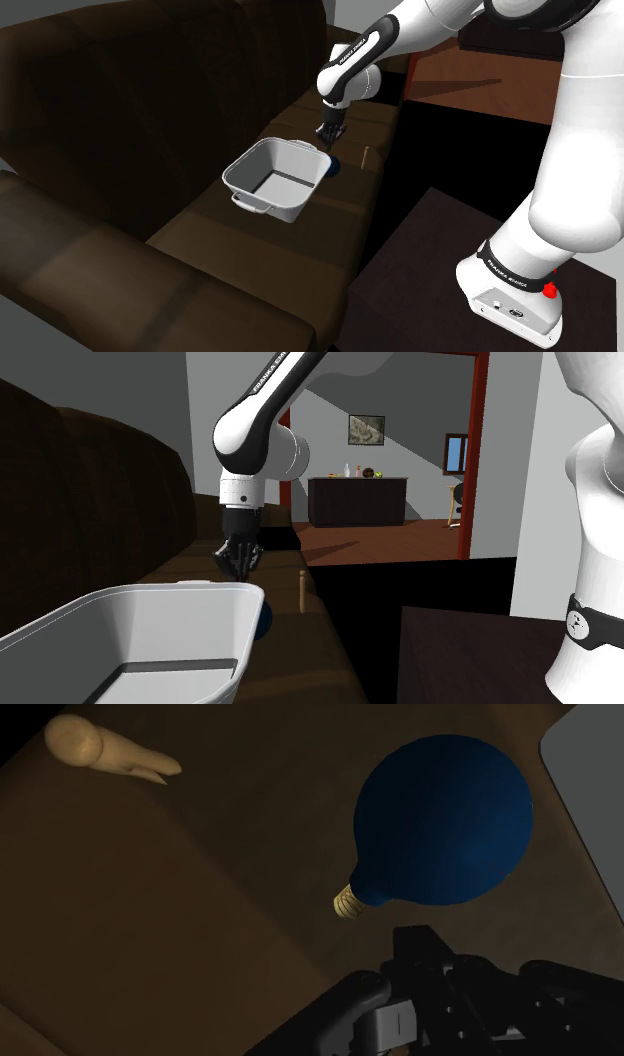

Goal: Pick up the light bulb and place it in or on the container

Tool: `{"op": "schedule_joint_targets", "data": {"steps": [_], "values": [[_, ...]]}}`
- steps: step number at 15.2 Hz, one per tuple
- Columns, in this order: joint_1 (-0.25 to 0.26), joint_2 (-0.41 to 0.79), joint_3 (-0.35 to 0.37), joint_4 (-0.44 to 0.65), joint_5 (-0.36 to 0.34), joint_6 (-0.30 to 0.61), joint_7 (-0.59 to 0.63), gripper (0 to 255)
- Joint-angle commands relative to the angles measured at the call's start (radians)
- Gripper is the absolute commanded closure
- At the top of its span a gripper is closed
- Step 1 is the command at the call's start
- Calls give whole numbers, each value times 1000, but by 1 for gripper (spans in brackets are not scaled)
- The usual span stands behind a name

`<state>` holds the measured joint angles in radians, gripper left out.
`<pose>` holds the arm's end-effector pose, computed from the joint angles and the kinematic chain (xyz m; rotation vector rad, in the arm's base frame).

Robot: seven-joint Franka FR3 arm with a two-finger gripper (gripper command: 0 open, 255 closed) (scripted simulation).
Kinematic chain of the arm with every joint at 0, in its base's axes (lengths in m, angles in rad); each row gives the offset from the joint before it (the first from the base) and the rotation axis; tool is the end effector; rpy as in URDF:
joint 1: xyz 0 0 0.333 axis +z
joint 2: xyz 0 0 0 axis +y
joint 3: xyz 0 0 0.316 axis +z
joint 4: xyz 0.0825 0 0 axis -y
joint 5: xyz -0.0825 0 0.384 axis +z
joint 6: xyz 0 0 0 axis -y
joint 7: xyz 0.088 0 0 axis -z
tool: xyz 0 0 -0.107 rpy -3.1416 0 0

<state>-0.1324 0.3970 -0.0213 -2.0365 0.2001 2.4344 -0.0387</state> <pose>0.5919 -0.0909 0.2477 -2.9939 0.3999 -0.0199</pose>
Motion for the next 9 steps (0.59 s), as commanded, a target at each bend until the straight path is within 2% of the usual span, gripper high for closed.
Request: {"op": "schedule_joint_targets", "data": {"steps": [1,3,4,9], "values": [[0,0,0,0,0,0,0,255],[0,0,0,0,0,0,0,255],[0,0,0,0,0,0,0,0],[113,-121,-63,-197,142,60,619,0]]}}
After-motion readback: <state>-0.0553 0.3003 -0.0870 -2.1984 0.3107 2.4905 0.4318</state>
